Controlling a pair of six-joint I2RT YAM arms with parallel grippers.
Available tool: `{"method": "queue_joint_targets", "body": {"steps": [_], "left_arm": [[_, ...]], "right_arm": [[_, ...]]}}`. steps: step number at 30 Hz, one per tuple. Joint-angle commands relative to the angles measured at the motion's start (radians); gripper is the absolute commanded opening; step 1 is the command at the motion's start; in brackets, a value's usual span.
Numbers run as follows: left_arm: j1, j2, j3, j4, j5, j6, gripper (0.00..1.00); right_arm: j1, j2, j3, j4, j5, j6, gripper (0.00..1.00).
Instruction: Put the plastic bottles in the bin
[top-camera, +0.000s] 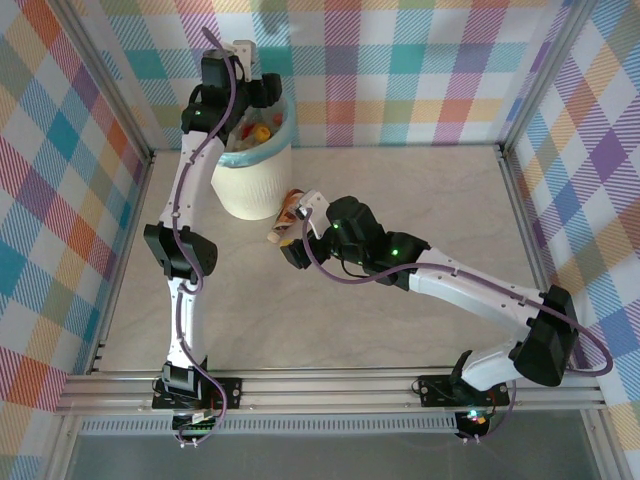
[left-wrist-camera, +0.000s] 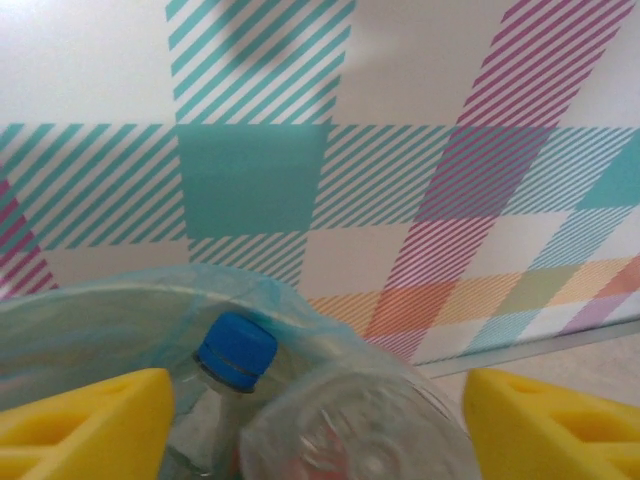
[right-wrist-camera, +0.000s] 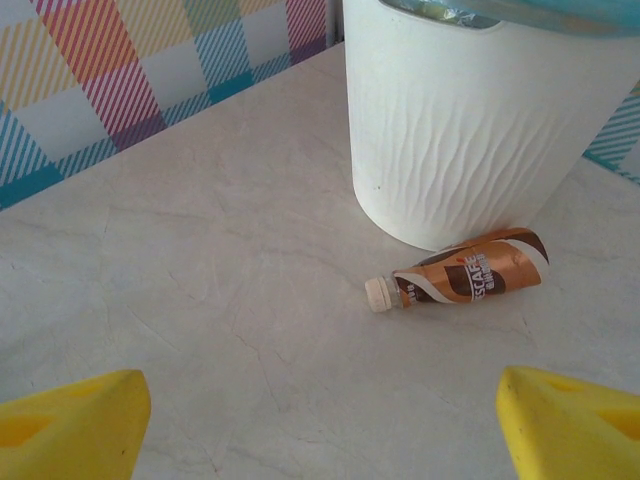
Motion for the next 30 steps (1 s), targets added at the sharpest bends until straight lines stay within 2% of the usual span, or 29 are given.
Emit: {"method": "queue_joint_targets", "body": {"steps": [1, 3, 8, 10, 12, 16, 23, 25, 28, 30], "left_arm": [[-0.005, -0.028, 0.022, 0.045, -0.026, -0.034, 0.61], [-0.009, -0.016, 0.021, 0.057, 0.004, -0.053, 0.49], [-0.031, 0.017, 0.022, 0.044, -0.01, -0.046, 0.31], [-0.034, 0.027, 0.024, -0.004, -0.023, -0.04, 0.23], [-0.034, 0.034, 0.022, -0.096, -0.063, -0.03, 0.18], [-0.033, 0.043, -0.013, -0.221, -0.13, -0.012, 0.17], [-0.033, 0.058, -0.042, -0.227, -0.119, 0.007, 0.2], [-0.034, 0.058, -0.034, -0.217, -0.114, 0.006, 0.24], [-0.034, 0.052, 0.007, -0.209, -0.104, 0.002, 0.38], [-0.032, 0.029, 0.033, -0.195, -0.102, -0.008, 0.43]], "right_arm": [[-0.003, 0.013, 0.036, -0.011, 0.0, -0.008, 0.89], [-0.002, 0.017, 0.036, -0.013, -0.001, -0.008, 0.89], [-0.002, 0.029, 0.045, -0.031, -0.004, -0.009, 0.89], [-0.003, 0.03, 0.045, -0.036, -0.004, -0.01, 0.89], [-0.003, 0.03, 0.042, -0.043, -0.003, -0.01, 0.89], [-0.002, 0.031, 0.038, -0.047, -0.007, -0.004, 0.89], [-0.002, 0.055, 0.055, -0.054, -0.018, -0.005, 0.89], [-0.003, 0.061, 0.063, -0.057, -0.015, -0.004, 0.89], [-0.003, 0.076, 0.08, -0.078, 0.005, 0.003, 0.9], [-0.003, 0.093, 0.101, -0.098, 0.027, 0.013, 0.9]]}}
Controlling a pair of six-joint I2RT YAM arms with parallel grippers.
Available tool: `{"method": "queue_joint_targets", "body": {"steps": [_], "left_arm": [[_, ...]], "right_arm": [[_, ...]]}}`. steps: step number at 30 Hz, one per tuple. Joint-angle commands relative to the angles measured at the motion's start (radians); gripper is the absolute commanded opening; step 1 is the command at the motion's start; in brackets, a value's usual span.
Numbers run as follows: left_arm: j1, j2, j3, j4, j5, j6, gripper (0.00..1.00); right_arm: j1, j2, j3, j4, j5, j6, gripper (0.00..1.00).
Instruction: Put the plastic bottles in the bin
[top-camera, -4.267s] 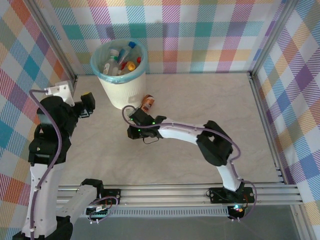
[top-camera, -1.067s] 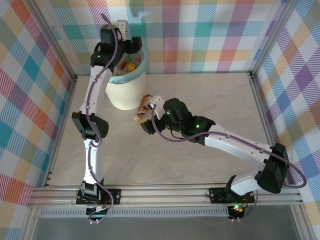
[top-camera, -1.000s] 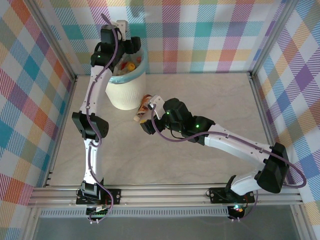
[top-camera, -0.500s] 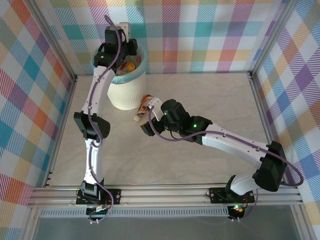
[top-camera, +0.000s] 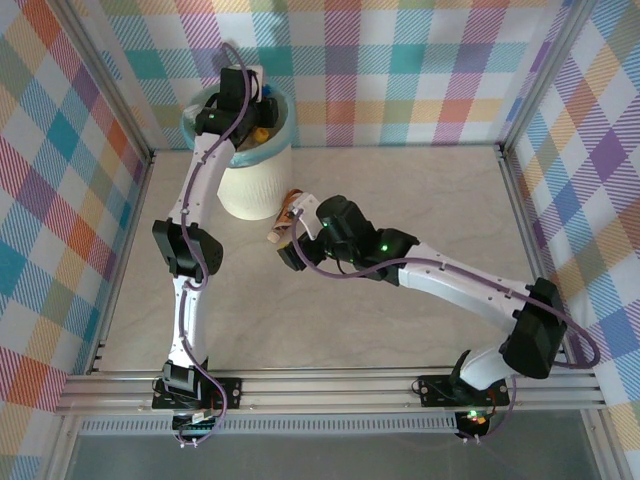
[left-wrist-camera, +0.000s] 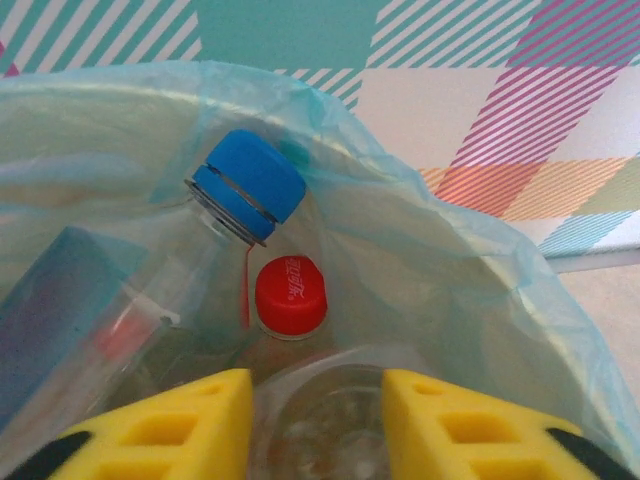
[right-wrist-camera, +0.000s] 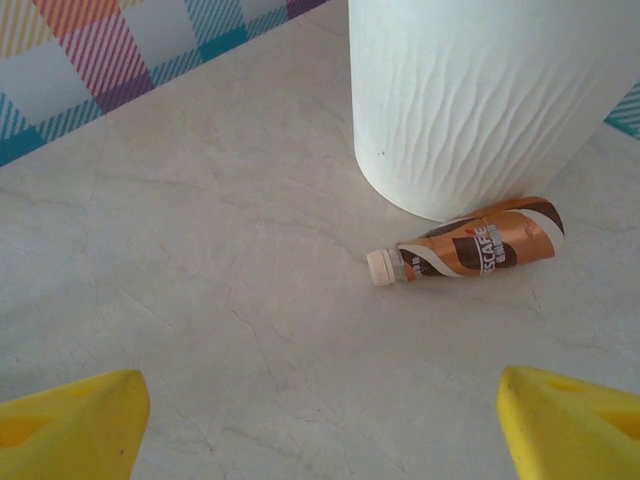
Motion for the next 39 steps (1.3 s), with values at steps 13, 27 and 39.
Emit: {"method": "queue_joint_targets", "body": {"steps": [13, 27, 39], "left_arm": [[-0.002, -0.415, -0.066, 0.031, -0.03, -0.021, 0.57], [-0.002, -1.2, -1.134, 0.277, -0.03, 0.093, 0.64], [-0.002, -1.526, -1.4, 0.216, -0.148, 0.2, 0.64]], "right_arm": [[-0.196, 0.204, 0.178, -0.108, -0.02, 0.399, 0.92], [-0.245, 0.622, 0.538, -0.199, 0.004, 0.604, 0.94], [-0.245, 0.835, 0.634, -0.144, -0.136, 0.752, 0.87]]}}
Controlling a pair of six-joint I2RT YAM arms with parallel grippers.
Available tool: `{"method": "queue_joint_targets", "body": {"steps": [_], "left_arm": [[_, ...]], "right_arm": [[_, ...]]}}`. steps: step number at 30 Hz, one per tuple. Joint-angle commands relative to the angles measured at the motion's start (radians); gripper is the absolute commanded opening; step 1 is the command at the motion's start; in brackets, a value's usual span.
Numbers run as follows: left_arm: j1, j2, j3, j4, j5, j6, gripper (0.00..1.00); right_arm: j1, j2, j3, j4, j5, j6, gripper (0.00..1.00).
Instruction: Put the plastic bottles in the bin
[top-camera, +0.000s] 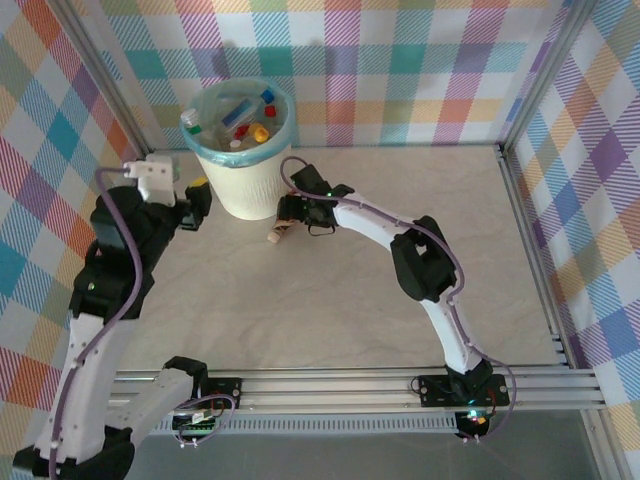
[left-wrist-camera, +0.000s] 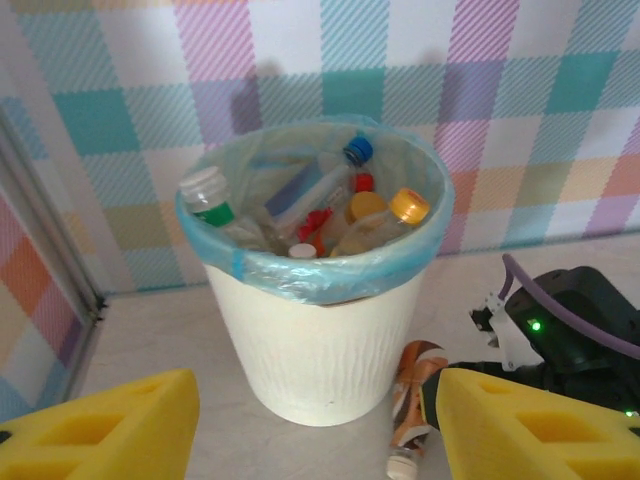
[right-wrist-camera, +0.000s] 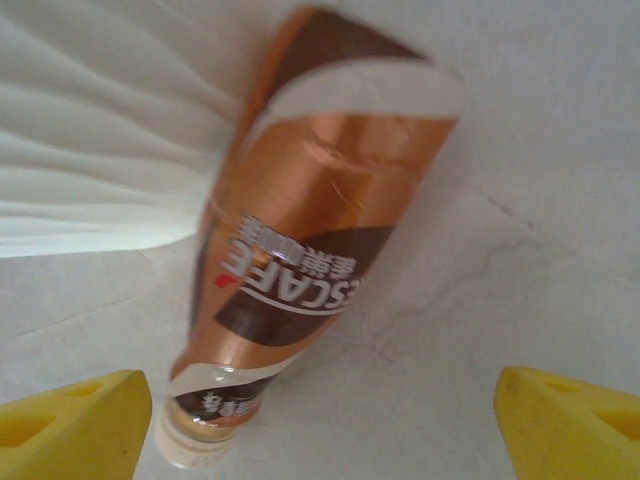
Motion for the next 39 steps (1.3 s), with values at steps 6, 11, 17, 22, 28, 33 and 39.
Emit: {"method": "queue_joint_targets", "body": {"steps": [6, 11, 17, 22, 28, 33, 39], "left_arm": [[-0.001, -0.076, -0.049, -0.03, -0.048, 0.079, 0.65], [-0.001, -0.079, -0.058, -0.036, -0.048, 0.081, 0.65], [-0.001, -0.089, -0.078, -0.03, -0.049, 0.082, 0.65], [-0.001, -0.1, -0.088, -0.039, -0.05, 0.08, 0.65], [-0.001, -0.115, -0.095, -0.029, -0.051, 0.084, 0.66], [-0.001, -0.113, -0.103, 0.007, -0.046, 0.068, 0.66], [-0.001, -0.09, -0.101, 0.013, -0.026, 0.053, 0.66]], "right_arm": [[0.008, 0.113, 0.096, 0.018, -0.099, 0.11, 0.84], [0.009, 0.187, 0.176, -0.055, -0.104, 0.117, 0.77], [0.007, 0.198, 0.141, -0.058, -0.096, 0.138, 0.74], [0.003, 0.171, 0.106, -0.062, -0.089, 0.158, 0.67], [-0.014, 0.056, -0.032, -0.019, -0.049, 0.165, 0.64], [-0.02, -0.043, -0.133, 0.021, -0.033, 0.145, 0.63], [-0.019, -0.089, -0.175, 0.08, -0.097, 0.182, 0.72]]}}
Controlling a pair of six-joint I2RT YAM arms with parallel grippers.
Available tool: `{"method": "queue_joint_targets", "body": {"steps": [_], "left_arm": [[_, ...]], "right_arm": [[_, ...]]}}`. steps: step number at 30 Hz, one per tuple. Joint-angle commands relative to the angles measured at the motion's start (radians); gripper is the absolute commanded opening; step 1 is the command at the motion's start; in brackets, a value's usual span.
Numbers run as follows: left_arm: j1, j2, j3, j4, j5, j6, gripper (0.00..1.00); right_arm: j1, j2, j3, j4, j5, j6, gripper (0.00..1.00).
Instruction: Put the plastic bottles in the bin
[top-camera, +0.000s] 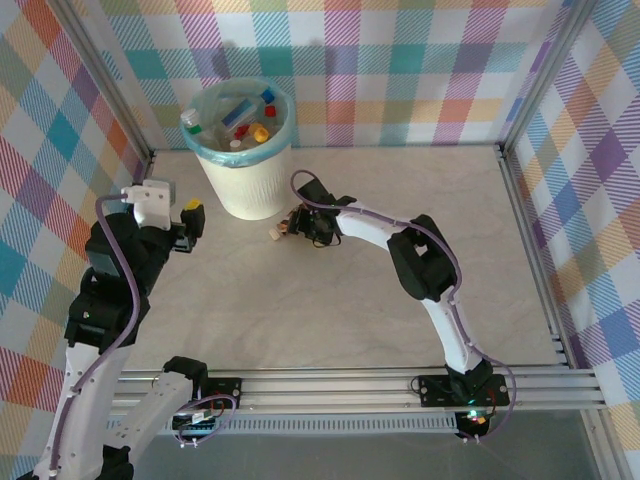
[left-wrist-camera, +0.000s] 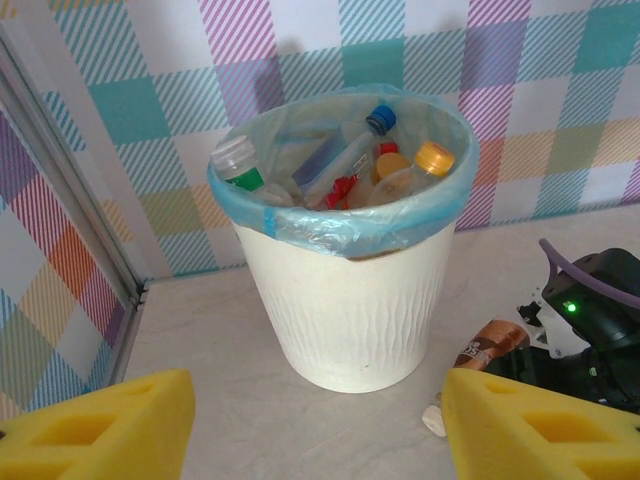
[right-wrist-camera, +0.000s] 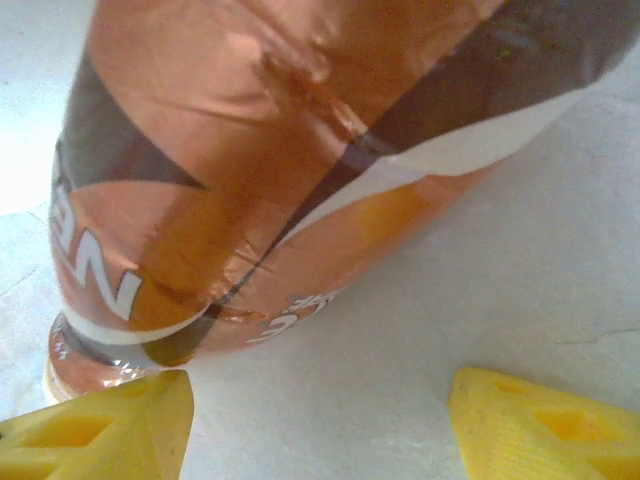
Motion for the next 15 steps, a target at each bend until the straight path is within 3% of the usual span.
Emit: {"method": "queue_joint_targets", "body": {"steps": [1, 10, 15], "left_arm": [[-0.001, 0.008, -0.008, 0.044, 0.009, -0.01, 0.66], [-0.001, 0.002, -0.005, 0.038, -0.008, -0.009, 0.66], [-0.001, 0.003, -0.009, 0.038, -0.015, -0.007, 0.66]], "right_arm": [[-0.004, -0.067, -0.022, 0.028, -0.019, 0.04, 0.73], [-0.005, -0.056, 0.007, 0.089, 0.037, 0.088, 0.8], [-0.018, 0.017, 0.125, -0.001, 0.082, 0.101, 0.85]]}}
